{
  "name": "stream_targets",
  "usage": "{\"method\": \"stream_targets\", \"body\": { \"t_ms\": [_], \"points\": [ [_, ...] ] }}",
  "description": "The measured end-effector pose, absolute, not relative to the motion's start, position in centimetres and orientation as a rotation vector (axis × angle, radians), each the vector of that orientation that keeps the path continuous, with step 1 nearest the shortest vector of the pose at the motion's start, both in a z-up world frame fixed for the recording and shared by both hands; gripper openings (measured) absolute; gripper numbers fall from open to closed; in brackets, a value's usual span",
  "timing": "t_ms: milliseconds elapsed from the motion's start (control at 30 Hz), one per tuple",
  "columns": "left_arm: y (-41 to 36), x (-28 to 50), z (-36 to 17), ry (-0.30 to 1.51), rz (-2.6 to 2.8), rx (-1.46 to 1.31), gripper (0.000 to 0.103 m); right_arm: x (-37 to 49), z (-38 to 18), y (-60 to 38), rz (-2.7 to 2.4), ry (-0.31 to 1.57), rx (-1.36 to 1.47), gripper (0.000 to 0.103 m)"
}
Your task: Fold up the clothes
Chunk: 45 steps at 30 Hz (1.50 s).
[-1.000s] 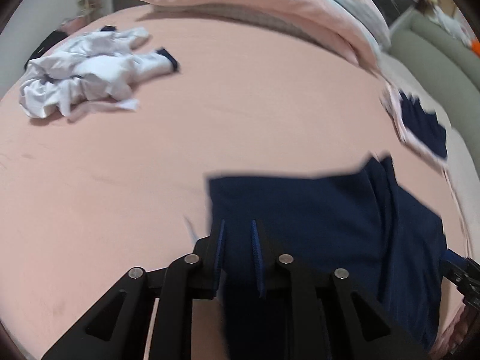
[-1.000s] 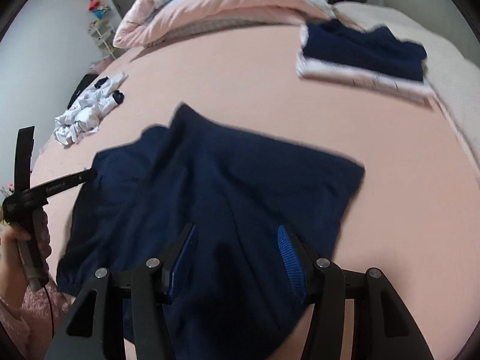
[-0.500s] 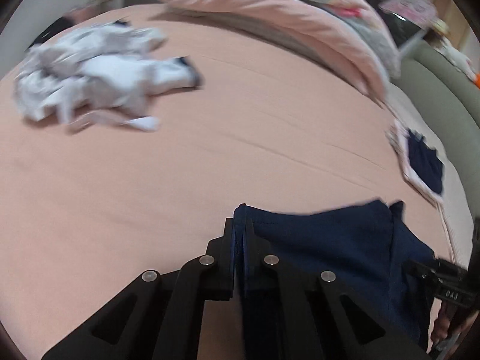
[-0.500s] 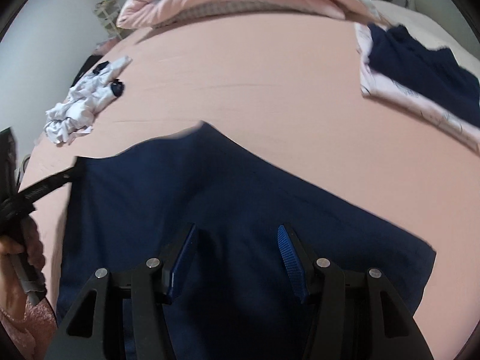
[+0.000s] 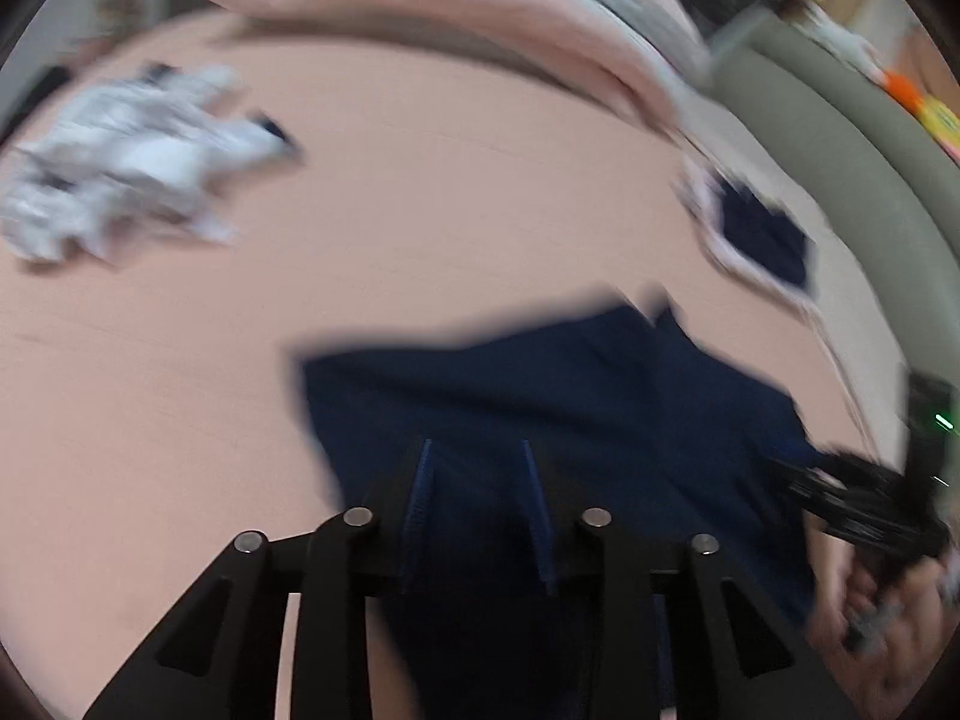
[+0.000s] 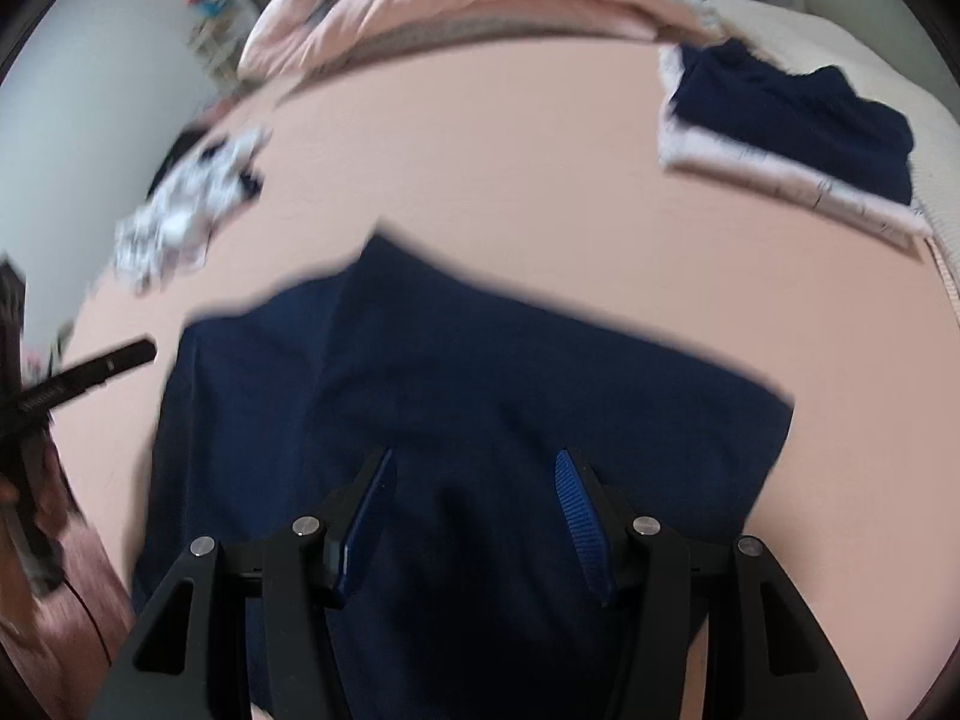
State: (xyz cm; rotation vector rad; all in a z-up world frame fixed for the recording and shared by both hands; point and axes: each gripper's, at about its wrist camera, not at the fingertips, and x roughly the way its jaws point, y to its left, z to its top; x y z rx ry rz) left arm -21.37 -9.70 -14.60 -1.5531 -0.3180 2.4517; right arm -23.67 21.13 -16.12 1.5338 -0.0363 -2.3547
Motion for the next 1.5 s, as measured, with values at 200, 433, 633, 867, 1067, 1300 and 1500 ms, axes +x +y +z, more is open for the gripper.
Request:
{"method": "stream_targets", "body": {
  "t_ms": [200,433,633,867,1067,1300,1500],
  "points": [
    [-7.4,-18.7,-16.3,-0.024,2.436,-1.697,0.028,-22.1,-15.6,25.6,-2.576,-0.085,1.617,0.040],
    [-5.7,-14.9,-13.2,-0.053,2.524,-1.538,0.028,-14.5,-12.0,24.9,-2.550,-0.159,1.461,0.041],
    [-3.7,-12.4,-15.2,-0.036,2.533,-1.555,0.028,-11.0,-15.7,22.6,-2.514,-0.111,1.568,0.041],
    [-6.8,-11.5,-17.6,0.044,2.558,-1.715,0.028,-9.5,-16.3,24.7,-2.557,-0.078,1.609,0.041],
    [-10.1,-10.4,-16.0,-0.272,2.589,-1.602,0.028,-9.0,-14.8,27.2,-2.633,-0.248,1.528,0.041],
    [-9.2,-10.7,-18.2,-0.168,2.556,-1.706,0.030,-9.5,-16.9,24.7,-2.551,-0.098,1.623,0.041],
    [-10.8,-10.8,-16.2,-0.352,2.586,-1.699,0.030,-9.1,-15.6,26.8,-2.683,-0.126,1.593,0.042]
  ]
}}
